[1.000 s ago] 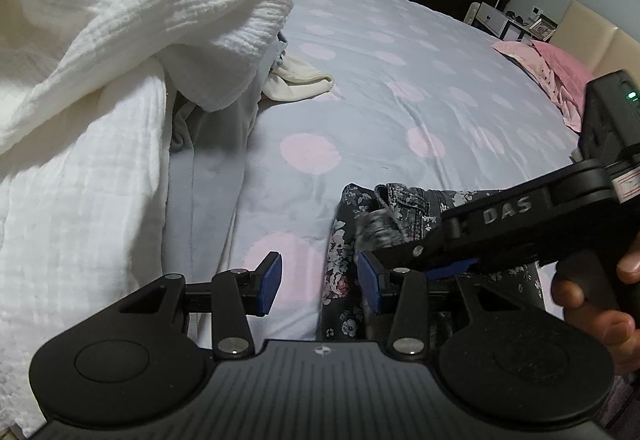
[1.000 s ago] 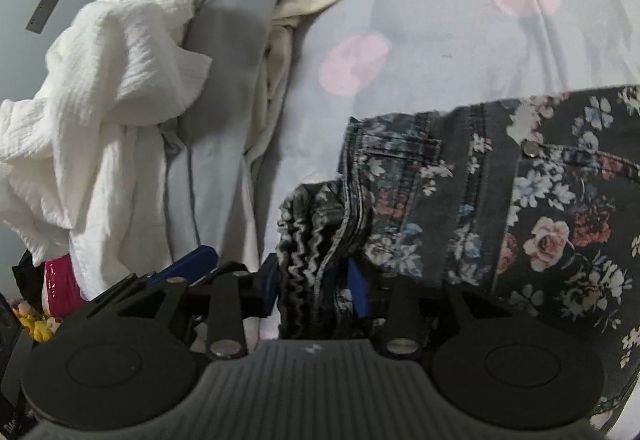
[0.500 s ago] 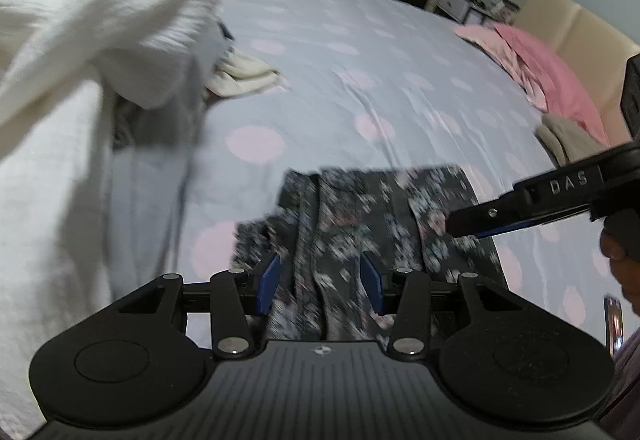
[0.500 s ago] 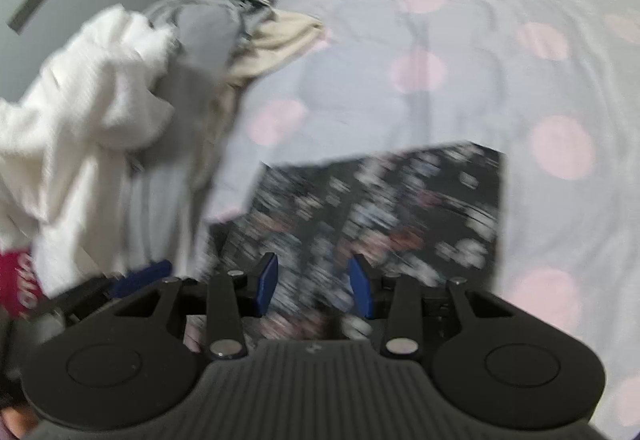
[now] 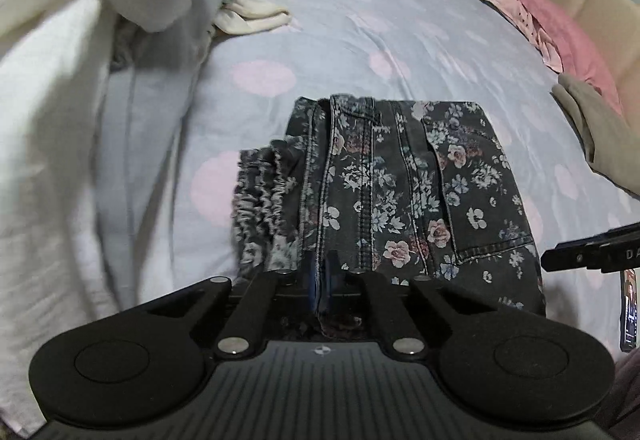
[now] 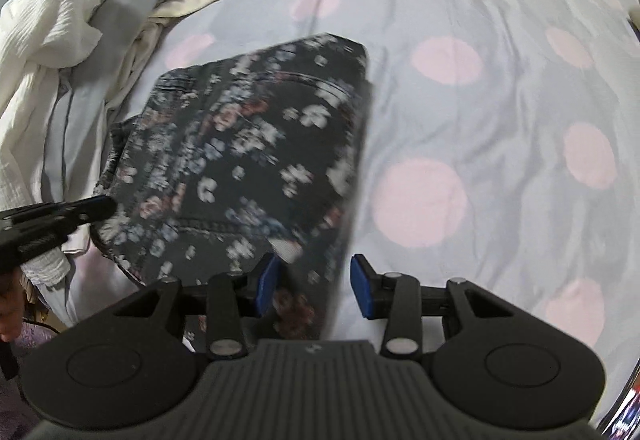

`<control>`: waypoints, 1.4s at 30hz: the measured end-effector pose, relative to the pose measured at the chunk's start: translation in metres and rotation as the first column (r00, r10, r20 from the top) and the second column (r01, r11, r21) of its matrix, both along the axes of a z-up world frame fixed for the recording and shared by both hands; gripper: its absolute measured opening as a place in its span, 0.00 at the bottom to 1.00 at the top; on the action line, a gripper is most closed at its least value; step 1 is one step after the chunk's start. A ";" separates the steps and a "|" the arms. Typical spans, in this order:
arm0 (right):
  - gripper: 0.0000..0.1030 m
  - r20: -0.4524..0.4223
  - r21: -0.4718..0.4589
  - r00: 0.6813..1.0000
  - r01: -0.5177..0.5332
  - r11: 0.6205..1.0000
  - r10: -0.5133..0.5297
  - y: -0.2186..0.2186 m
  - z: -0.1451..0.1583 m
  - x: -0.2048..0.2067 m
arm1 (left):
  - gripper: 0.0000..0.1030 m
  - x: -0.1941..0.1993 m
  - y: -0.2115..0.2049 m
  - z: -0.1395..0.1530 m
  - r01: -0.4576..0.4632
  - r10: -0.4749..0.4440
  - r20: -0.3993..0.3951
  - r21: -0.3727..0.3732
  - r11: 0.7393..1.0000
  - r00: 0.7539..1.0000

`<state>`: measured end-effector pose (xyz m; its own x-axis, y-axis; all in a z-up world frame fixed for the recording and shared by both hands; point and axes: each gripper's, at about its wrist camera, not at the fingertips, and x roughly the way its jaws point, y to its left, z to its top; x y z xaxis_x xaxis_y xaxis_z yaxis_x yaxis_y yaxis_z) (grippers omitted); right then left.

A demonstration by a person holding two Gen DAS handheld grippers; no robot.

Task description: Fold clothes

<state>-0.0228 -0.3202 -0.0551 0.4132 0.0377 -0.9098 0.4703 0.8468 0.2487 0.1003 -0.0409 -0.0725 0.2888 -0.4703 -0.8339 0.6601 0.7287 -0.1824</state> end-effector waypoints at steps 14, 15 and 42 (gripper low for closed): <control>0.43 0.067 0.042 0.997 -0.028 0.999 0.025 0.018 -0.034 -0.025 | 0.03 0.000 -0.019 -0.033 0.024 -0.031 0.048 0.131 0.991 0.998; 0.44 0.066 0.044 0.998 -0.021 0.999 0.018 0.017 -0.038 -0.024 | 0.03 0.000 -0.018 -0.032 0.022 -0.028 0.047 0.128 0.992 0.998; 0.54 0.153 0.110 0.984 0.071 0.991 -0.087 -0.031 -0.031 0.009 | 0.64 0.066 -0.018 -0.037 -0.076 0.077 0.003 -0.064 0.995 0.997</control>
